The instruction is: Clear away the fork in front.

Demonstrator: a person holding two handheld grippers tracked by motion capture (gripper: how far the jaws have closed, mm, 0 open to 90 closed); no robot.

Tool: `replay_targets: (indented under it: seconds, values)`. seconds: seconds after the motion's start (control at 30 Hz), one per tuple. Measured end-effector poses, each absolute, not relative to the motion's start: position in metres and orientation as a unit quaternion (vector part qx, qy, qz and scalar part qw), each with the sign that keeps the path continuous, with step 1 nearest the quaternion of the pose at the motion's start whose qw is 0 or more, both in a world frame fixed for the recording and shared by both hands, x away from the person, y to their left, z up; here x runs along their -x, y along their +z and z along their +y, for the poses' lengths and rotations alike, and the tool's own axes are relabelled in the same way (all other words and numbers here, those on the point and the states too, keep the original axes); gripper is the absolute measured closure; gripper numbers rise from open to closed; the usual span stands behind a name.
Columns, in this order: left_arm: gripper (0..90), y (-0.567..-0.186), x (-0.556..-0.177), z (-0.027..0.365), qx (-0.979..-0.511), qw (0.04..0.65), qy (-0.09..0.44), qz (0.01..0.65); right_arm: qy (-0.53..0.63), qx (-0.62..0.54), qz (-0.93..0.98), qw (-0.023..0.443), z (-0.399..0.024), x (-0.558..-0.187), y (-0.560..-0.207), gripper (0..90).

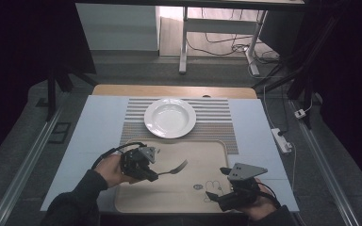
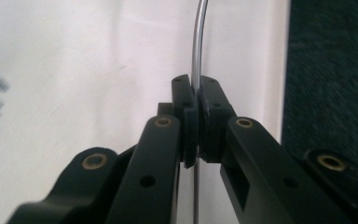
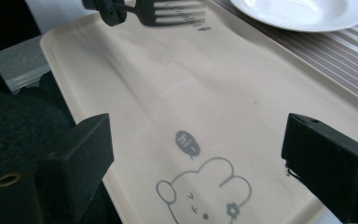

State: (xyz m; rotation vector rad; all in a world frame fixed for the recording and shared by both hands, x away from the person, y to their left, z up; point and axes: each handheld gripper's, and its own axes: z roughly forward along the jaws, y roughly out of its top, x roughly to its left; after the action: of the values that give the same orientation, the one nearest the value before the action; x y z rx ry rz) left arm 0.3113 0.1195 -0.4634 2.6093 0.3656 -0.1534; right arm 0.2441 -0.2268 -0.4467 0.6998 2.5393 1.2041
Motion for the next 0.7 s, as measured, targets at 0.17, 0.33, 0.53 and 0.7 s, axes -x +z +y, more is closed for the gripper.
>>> replay_targets:
  seconds: [0.17, 0.33, 0.53, 0.7]
  values:
    - [86.4, -0.470, -0.310, 0.129, -0.948, 0.242, -0.041, 0.203, 0.405, -0.265, 0.864, 0.139, -0.235, -0.242, -0.448, 6.5]
    - [86.5, -0.472, -0.308, 0.136, -0.931, 0.245, -0.024, 0.271, 0.394, -0.284, 0.860, 0.155, -0.243, -0.241, -0.450, 5.3]
    - [86.5, -0.476, -0.301, 0.145, -0.905, 0.244, -0.007, 0.348, 0.382, -0.292, 0.861, 0.166, -0.250, -0.237, -0.451, 5.3]
    - [86.4, -0.483, -0.296, 0.151, -0.880, 0.241, -0.014, 0.408, 0.375, -0.298, 0.862, 0.169, -0.254, -0.232, -0.451, 5.3]
